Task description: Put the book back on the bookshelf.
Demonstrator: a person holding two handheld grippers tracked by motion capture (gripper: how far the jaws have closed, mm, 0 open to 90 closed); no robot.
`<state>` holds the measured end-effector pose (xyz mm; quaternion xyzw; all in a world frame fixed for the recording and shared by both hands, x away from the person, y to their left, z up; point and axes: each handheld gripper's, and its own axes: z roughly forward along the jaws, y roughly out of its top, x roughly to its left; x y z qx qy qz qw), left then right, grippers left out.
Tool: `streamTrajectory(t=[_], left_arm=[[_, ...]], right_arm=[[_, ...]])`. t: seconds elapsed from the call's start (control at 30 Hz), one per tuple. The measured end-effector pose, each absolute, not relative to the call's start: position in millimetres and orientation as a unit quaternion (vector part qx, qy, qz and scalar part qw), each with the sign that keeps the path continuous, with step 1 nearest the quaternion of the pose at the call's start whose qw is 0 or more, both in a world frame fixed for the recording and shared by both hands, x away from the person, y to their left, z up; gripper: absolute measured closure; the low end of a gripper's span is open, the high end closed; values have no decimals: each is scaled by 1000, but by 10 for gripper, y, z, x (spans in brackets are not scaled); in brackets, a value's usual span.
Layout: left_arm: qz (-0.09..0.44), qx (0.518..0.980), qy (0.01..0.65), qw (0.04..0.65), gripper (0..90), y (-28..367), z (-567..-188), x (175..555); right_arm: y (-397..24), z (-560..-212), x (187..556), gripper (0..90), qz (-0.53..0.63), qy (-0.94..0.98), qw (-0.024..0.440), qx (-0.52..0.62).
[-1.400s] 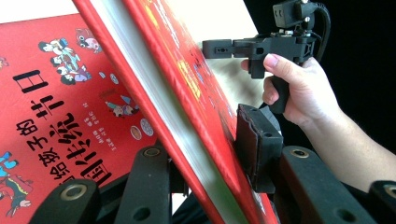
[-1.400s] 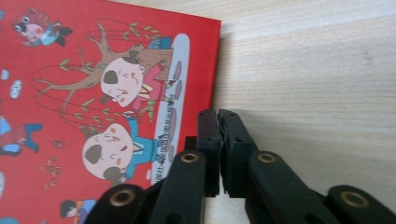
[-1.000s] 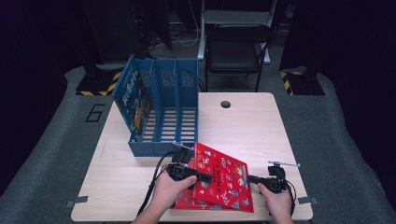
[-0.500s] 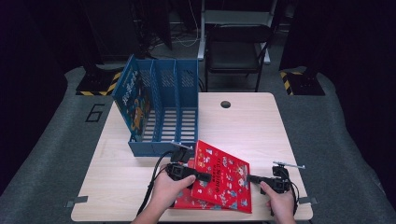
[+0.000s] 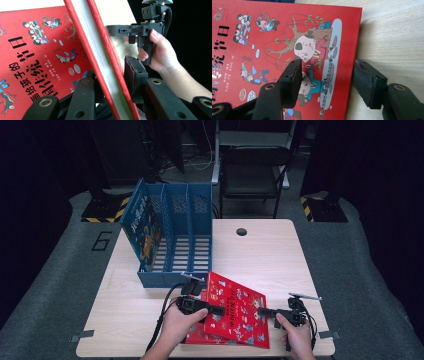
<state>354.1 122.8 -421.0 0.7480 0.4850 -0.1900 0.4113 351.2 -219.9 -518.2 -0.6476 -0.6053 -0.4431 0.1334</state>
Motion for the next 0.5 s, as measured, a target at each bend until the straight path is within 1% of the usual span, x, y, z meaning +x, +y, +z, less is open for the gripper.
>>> streamTrajectory(t=[0.13, 0.3, 0.37, 0.5], left_arm=[[-192, 747, 485, 411, 716, 1214, -4193, 3547], [-190, 750, 483, 410, 717, 1197, -4174, 3558], [-188, 749, 486, 410, 720, 1192, -4168, 3558], [-199, 742, 486, 417, 734, 1196, -4157, 3565]], right_arm=[[-2209, -5176, 3516, 406, -443, -606, 130, -648], [-2213, -5151, 3514, 407, -443, -596, 138, -656], [-2230, -5158, 3517, 415, -445, -600, 131, -652], [-2247, -5115, 3503, 430, -445, -600, 128, -652]])
